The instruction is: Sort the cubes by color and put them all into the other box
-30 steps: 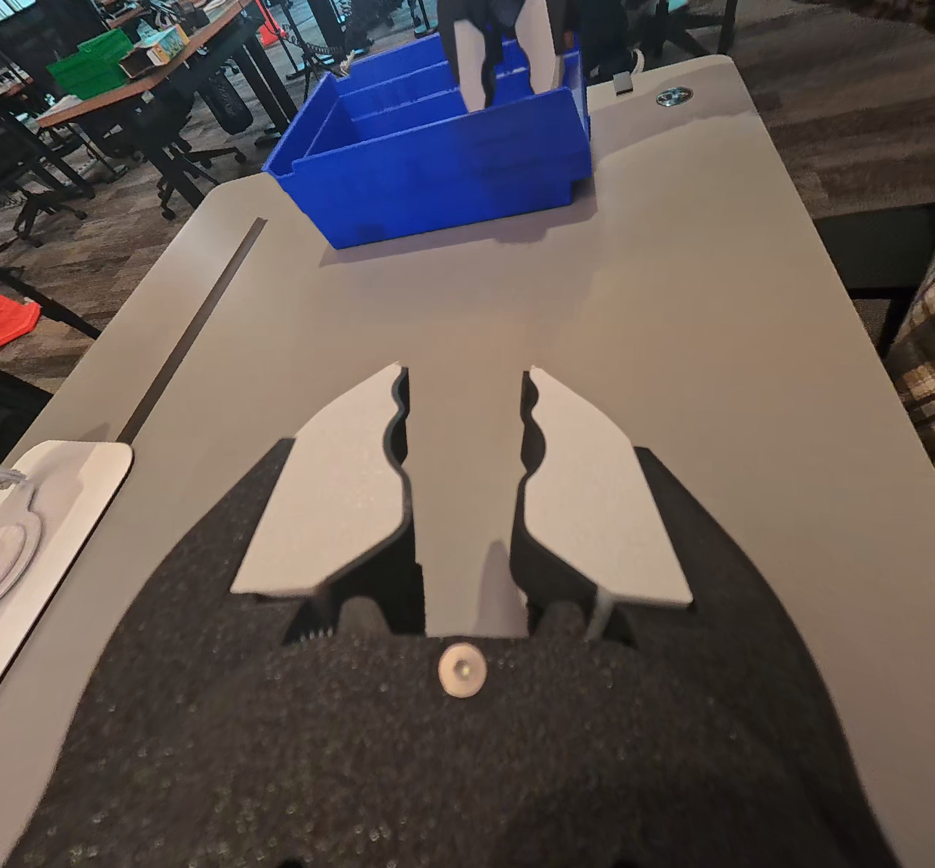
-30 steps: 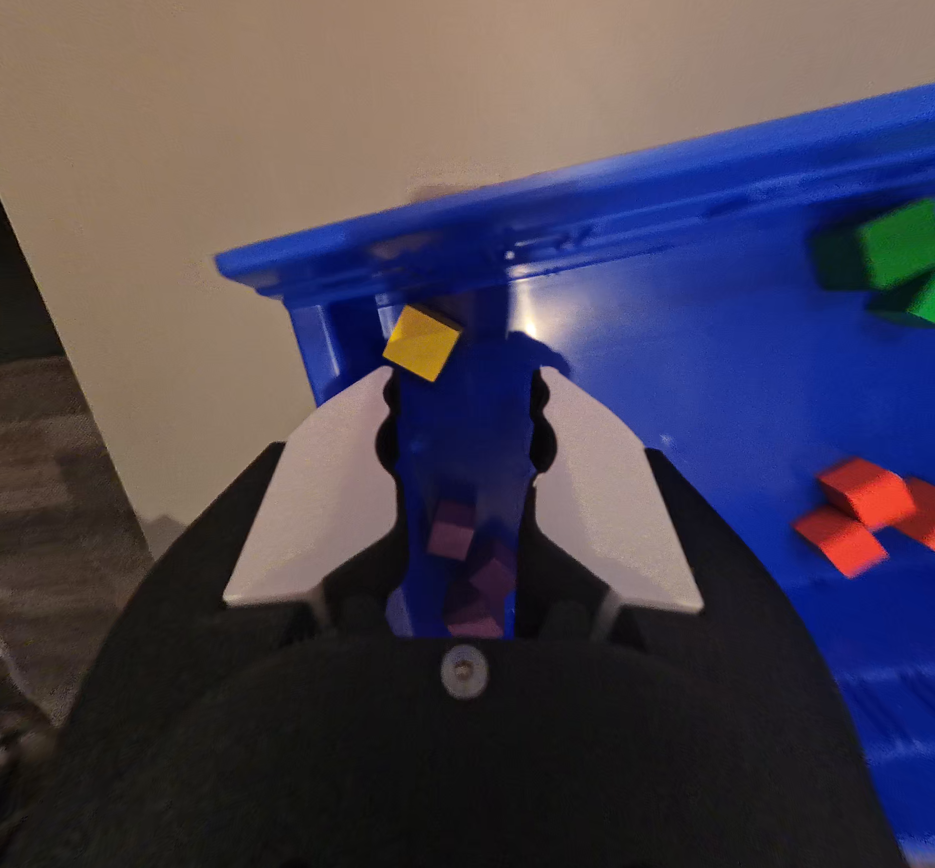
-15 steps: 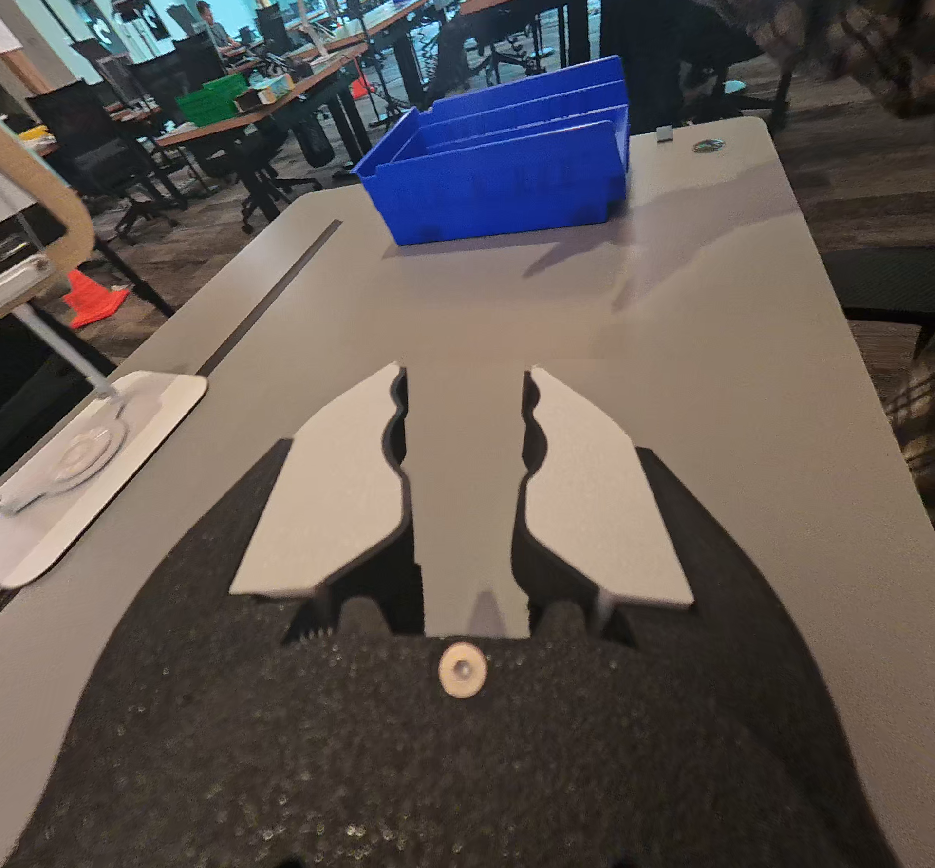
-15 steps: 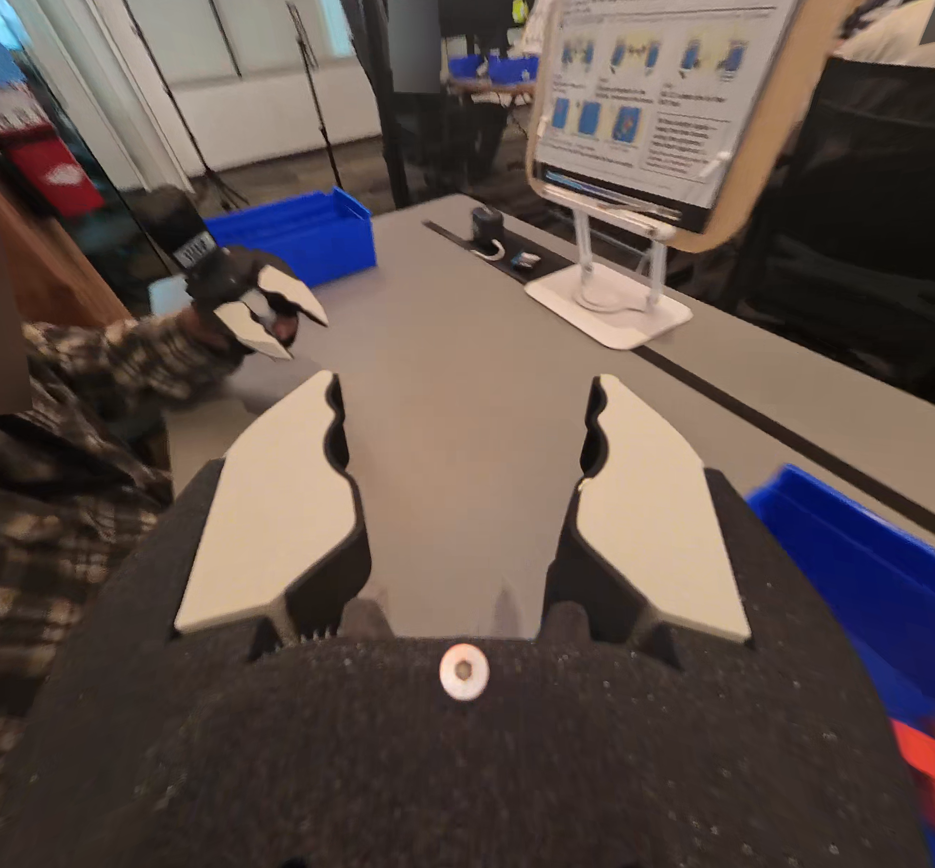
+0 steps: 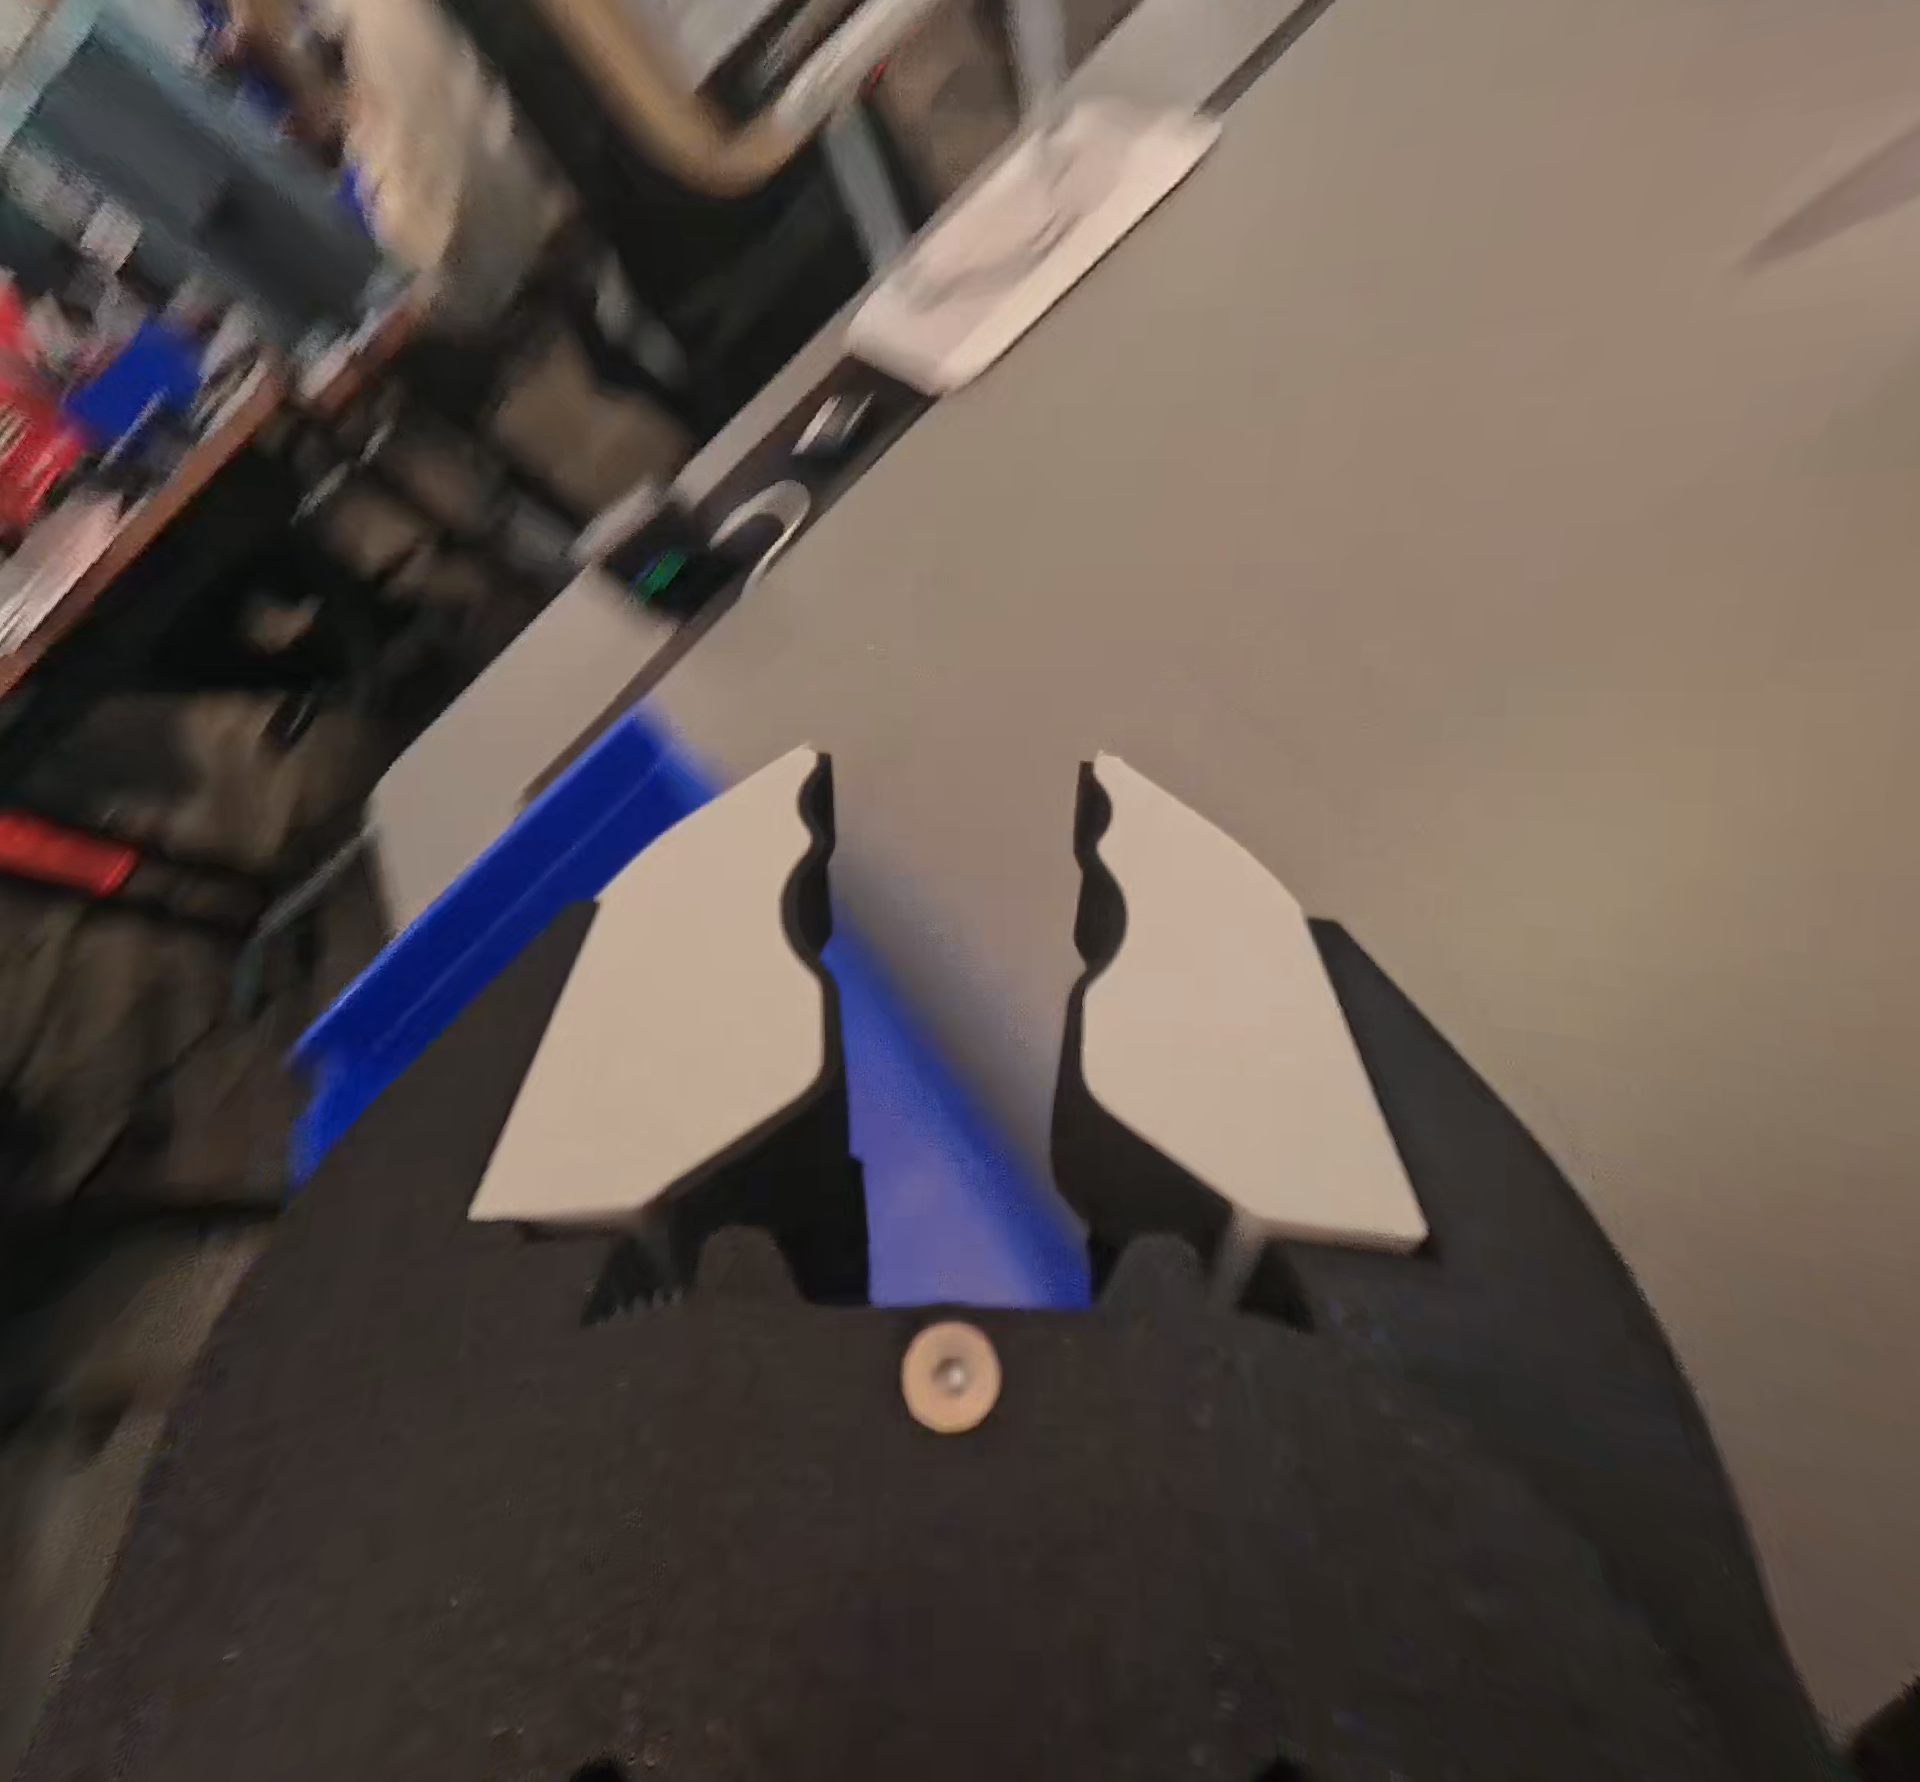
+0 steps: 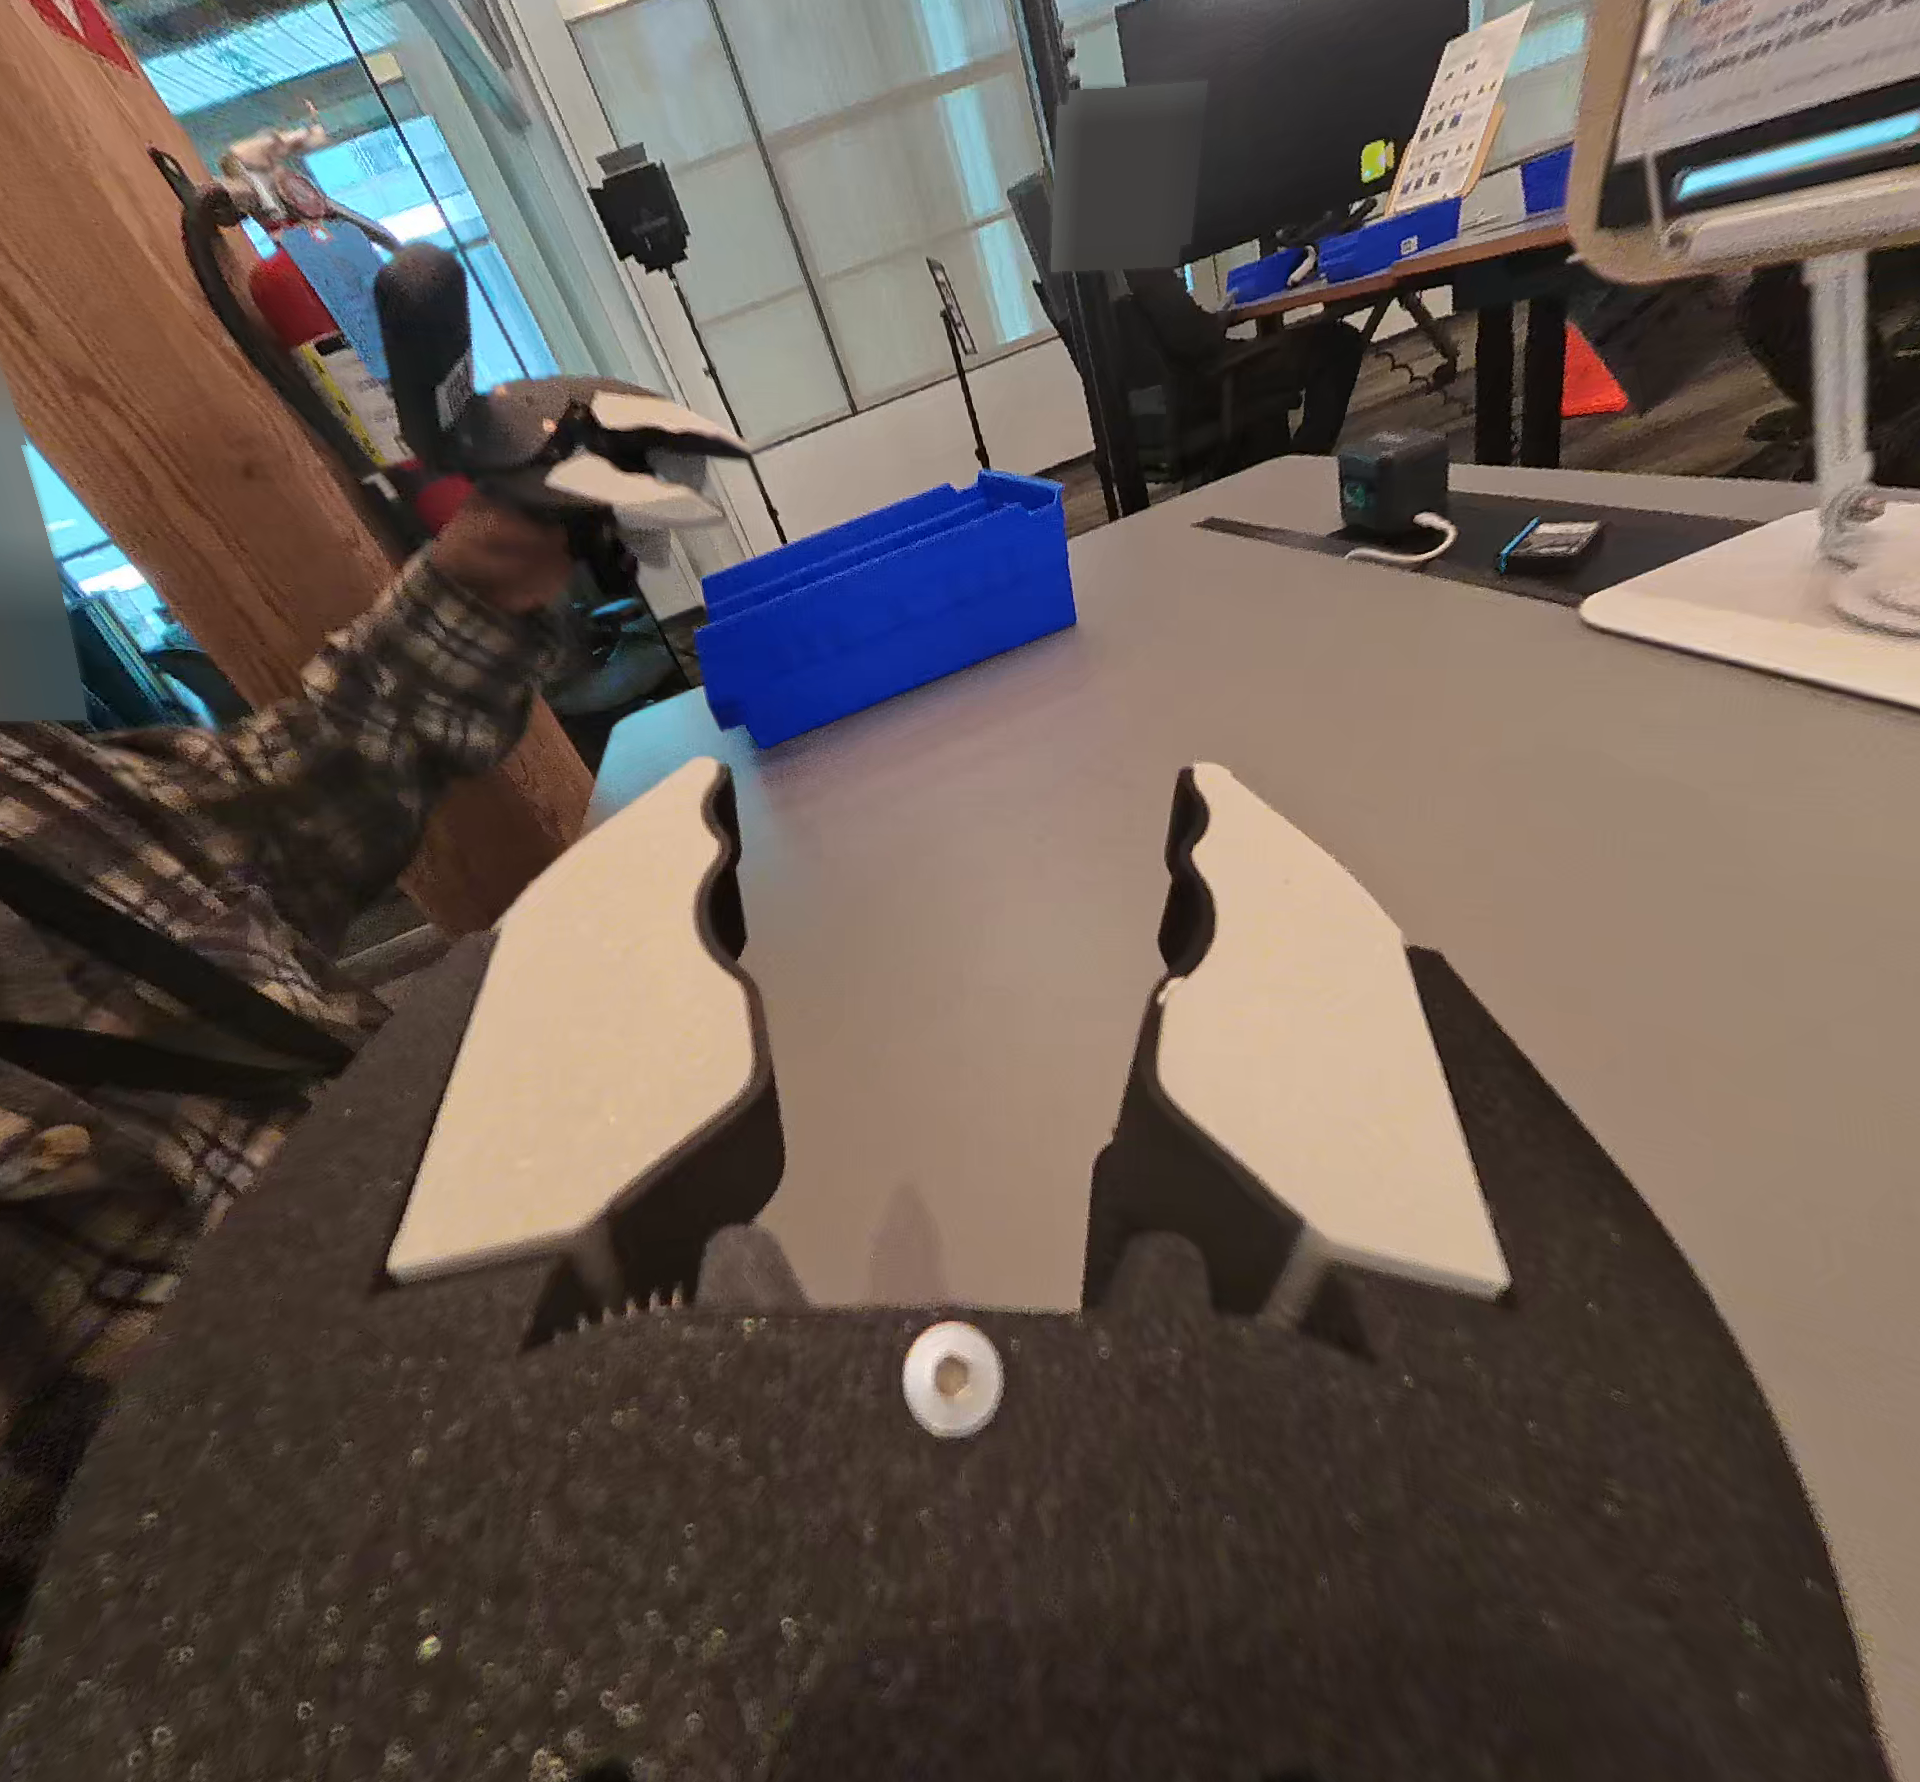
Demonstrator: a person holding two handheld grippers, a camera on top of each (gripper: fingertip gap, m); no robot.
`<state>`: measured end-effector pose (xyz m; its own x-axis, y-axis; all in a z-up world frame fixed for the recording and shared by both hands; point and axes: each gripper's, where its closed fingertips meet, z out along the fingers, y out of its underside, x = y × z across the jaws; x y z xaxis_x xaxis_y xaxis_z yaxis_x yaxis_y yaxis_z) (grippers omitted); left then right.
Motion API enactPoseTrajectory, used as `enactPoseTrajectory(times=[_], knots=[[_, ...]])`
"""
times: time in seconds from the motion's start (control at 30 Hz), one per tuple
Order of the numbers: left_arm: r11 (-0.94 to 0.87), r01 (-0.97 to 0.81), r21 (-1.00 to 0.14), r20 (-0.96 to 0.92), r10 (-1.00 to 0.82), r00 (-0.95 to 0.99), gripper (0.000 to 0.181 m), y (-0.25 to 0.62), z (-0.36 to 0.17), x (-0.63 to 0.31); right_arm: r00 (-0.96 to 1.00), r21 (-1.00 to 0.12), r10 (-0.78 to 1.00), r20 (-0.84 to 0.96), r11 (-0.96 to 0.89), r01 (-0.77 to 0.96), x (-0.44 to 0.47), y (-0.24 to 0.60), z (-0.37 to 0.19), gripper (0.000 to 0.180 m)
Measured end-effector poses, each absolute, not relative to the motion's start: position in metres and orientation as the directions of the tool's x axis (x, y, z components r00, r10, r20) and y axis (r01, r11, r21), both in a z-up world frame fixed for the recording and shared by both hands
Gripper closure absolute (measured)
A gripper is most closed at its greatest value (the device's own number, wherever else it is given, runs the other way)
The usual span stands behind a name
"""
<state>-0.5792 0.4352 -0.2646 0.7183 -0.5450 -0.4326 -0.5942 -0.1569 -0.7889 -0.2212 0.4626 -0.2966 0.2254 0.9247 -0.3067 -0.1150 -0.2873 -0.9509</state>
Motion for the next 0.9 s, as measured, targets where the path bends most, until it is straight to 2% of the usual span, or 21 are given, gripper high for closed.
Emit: enactPoseTrajectory(times=[0.07,0.17,0.37,0.47,0.7,0.9], knots=[[-0.319,-0.618,-0.718,-0.465,-0.44,0.768,0.137,0.434,-0.264,-0.649,0.202,-0.95,0.928,-0.313,-0.305,-0.072,-0.233,0.461,-0.307,0.1],[-0.535,-0.561,-0.631,-0.42,-0.373,0.827,0.138,0.43,-0.28,-0.719,0.202,-0.955,0.933,-0.297,-0.289,-0.071,-0.242,0.463,-0.312,0.1],[-0.8,-0.506,-0.324,-0.374,-0.382,0.845,0.139,0.429,-0.348,-0.782,0.173,-0.945,0.929,-0.327,-0.324,-0.044,-0.244,0.46,-0.332,0.1],[-0.875,-0.434,-0.214,-0.328,-0.354,0.876,0.14,0.427,-0.377,-0.795,0.156,-0.936,0.923,-0.352,-0.351,-0.033,-0.242,0.457,-0.337,0.098],[-0.947,-0.315,-0.057,-0.332,-0.28,0.901,0.14,0.424,-0.41,-0.818,0.147,-0.938,0.927,-0.346,-0.345,-0.032,-0.237,0.455,-0.336,0.098],[-0.958,-0.28,0.061,-0.291,-0.286,0.913,0.142,0.416,-0.429,-0.829,0.125,-0.94,0.933,-0.338,-0.34,-0.002,-0.241,0.45,-0.339,0.098]])
